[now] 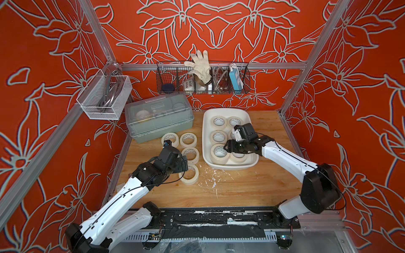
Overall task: Take out the art tape in the storage box
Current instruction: Pick up the art tape from the storage box.
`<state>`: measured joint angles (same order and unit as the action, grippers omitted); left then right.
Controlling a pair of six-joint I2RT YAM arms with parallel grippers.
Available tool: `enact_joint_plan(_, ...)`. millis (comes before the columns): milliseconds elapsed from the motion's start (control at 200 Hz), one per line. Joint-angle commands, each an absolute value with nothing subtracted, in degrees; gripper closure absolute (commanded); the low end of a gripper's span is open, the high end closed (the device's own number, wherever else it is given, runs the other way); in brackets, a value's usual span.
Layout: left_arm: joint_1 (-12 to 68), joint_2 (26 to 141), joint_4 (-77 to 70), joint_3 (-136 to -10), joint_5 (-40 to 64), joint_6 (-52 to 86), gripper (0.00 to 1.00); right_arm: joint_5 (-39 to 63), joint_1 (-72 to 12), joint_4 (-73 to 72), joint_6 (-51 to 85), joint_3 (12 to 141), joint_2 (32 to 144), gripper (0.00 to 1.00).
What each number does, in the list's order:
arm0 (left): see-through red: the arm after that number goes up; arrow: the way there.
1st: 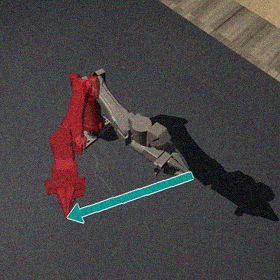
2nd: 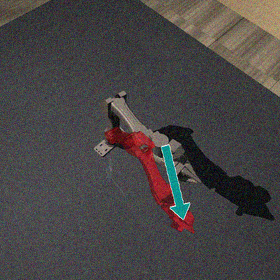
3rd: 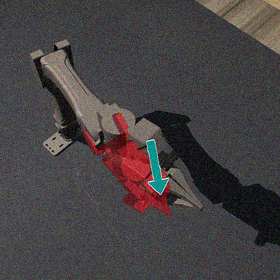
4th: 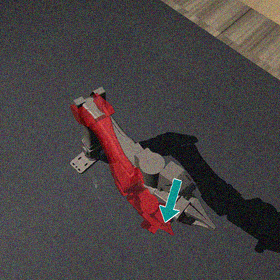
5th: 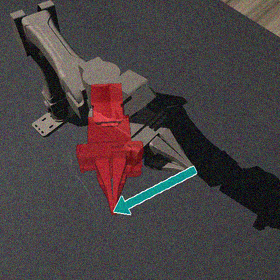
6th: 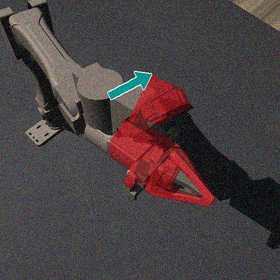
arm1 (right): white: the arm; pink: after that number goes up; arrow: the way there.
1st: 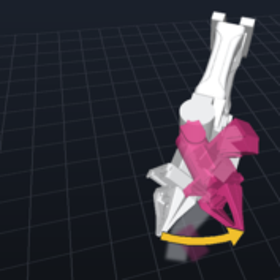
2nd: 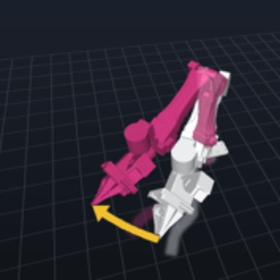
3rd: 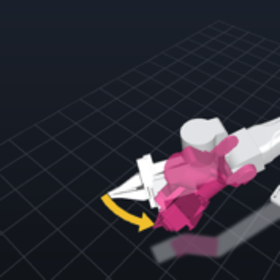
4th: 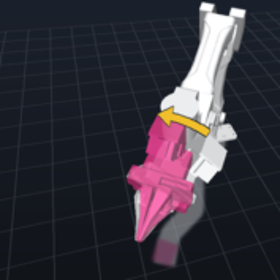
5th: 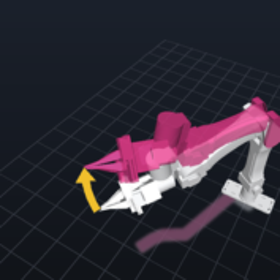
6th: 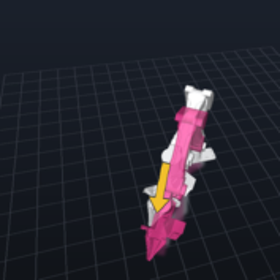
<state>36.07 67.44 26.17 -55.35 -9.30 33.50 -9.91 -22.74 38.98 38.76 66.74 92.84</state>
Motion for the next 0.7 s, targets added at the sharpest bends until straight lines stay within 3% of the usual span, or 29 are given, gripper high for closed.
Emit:
enact_joint_plan(0,36.51,68.16,28.28,-57.74,-9.67,33.57,0.02,-13.42,-22.76,42.25,35.58,68.9,89.0,0.83)
enact_joint_plan(385,36.91,68.54,29.7,-60.13,-9.08,32.63,0.02,-12.27,-22.8,43.83,33.24,68.94,81.6,1.0)
enact_joint_plan(696,41.29,74.05,36.11,-72.84,-7.35,24.81,0.02,-6.07,-24.24,46.28,25.94,70.21,76.74,1.0)
